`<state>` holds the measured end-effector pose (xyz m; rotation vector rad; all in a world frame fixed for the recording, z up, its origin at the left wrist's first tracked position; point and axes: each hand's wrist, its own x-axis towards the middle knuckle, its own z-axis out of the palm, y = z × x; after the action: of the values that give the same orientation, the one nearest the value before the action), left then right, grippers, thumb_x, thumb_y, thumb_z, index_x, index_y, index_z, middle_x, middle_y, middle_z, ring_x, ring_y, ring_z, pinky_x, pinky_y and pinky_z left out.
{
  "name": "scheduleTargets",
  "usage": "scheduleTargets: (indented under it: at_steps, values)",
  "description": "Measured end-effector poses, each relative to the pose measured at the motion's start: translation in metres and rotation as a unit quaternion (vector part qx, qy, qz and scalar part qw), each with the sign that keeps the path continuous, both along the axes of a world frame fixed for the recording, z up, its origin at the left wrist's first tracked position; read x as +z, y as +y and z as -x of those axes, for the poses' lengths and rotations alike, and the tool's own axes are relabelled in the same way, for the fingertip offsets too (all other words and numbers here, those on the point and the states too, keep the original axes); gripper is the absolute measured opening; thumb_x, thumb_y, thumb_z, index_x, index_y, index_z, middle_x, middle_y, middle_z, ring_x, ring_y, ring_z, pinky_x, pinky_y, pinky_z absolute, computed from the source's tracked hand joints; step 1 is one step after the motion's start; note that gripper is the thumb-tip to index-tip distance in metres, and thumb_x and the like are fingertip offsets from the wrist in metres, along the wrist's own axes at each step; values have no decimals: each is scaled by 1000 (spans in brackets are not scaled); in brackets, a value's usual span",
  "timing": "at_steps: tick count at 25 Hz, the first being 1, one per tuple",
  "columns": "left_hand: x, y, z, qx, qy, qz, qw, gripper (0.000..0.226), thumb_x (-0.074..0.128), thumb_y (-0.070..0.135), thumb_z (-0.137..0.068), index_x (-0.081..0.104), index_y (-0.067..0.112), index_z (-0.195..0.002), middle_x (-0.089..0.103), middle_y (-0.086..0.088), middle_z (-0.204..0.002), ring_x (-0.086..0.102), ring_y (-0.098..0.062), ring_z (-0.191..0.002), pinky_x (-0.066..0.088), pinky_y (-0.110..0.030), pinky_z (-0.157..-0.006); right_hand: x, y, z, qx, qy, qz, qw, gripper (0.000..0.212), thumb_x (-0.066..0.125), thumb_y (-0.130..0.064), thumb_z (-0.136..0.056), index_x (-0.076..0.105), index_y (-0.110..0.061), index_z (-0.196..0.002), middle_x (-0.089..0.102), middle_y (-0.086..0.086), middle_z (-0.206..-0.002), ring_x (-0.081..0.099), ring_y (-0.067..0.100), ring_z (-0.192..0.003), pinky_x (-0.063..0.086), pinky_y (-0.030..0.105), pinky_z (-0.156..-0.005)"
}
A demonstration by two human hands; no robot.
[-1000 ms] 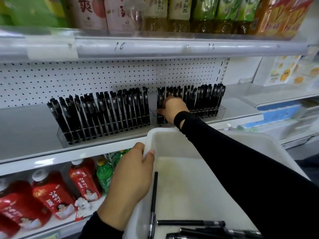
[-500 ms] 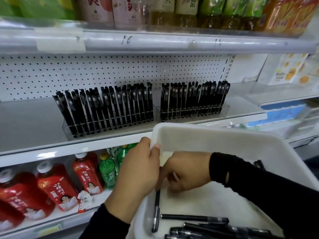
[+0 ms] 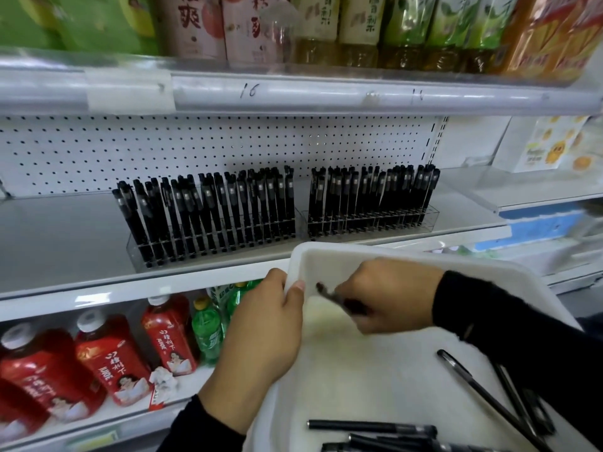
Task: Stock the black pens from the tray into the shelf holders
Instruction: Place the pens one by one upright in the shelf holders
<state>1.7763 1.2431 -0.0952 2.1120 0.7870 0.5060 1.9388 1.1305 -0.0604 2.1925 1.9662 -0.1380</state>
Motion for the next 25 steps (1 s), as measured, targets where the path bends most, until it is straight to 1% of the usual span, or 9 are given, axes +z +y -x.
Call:
scheduleTargets:
  at_steps: [2,4,5,7,10,13,17,22,25]
  values:
    - [-2,1,-1,1,4,-2,1000,29,42,43,-101,55,21,-87,64,1,-76,61,-17,-70,50,-38,-67,27,-5,-14,-65,127,-66,988,8,63,-29,-93,63,-24,-87,69,-6,-70,67,8,-63,57,32,-67]
    - [-3,2,-3,2,7,-3,1000,29,43,44,-100,55,21,-86,64,2,-75,61,-16,-69,51,-37,-66,50,-1,-30,-139,265,-172,938,8,65,-25,-95,65,-19,-90,71,-1,-70,71,11,-63,60,31,-66]
    - [-4,3,-3,2,7,-2,1000,28,43,44,-100,55,22,-86,65,2,-76,62,-15,-69,52,-37,-66,57,5,-38,-171,294,-231,912,7,65,-24,-95,66,-17,-92,73,2,-72,72,14,-64,61,33,-66]
    - [-3,2,-3,0,7,7,1000,27,43,44,-100,56,24,-87,66,2,-76,63,-14,-69,52,-37,-64,56,23,-56,-225,285,-321,875,9,64,-25,-96,67,-17,-98,74,2,-77,73,14,-67,63,33,-67]
    - [-2,1,-2,-1,4,9,1000,25,44,43,-100,56,26,-86,65,4,-75,62,-12,-67,50,-34,-61,38,56,-78,-271,219,-378,858,14,62,-28,-98,67,-16,-104,73,-3,-81,72,9,-67,61,27,-65]
    - [-1,1,-1,-1,8,-1,1000,24,44,43,-101,55,27,-86,62,6,-73,59,-10,-66,42,-31,-55,21,84,-91,-284,193,-367,865,16,60,-24,-99,69,-11,-104,74,2,-83,72,14,-69,62,33,-68]
    - [-2,3,-2,-1,11,0,1000,25,44,43,-100,55,25,-87,62,5,-76,60,-12,-70,48,-33,-61,0,107,-100,-296,163,-331,881,19,61,-25,-97,67,-7,-98,72,11,-85,70,27,-75,60,42,-74]
    - [-5,4,-4,-7,10,-3,1000,24,44,43,-99,56,24,-89,64,4,-78,61,-16,-73,53,-39,-71,-17,112,-100,-318,136,-273,898,25,66,-28,-94,67,-5,-103,69,12,-94,67,29,-87,53,31,-73]
    - [-5,4,-6,-6,10,5,1000,24,44,42,-99,57,25,-90,65,5,-78,62,-14,-73,54,-40,-73,-14,121,-98,-334,127,-232,905,28,66,-29,-95,65,-3,-105,63,10,-92,63,29,-89,44,28,-70]
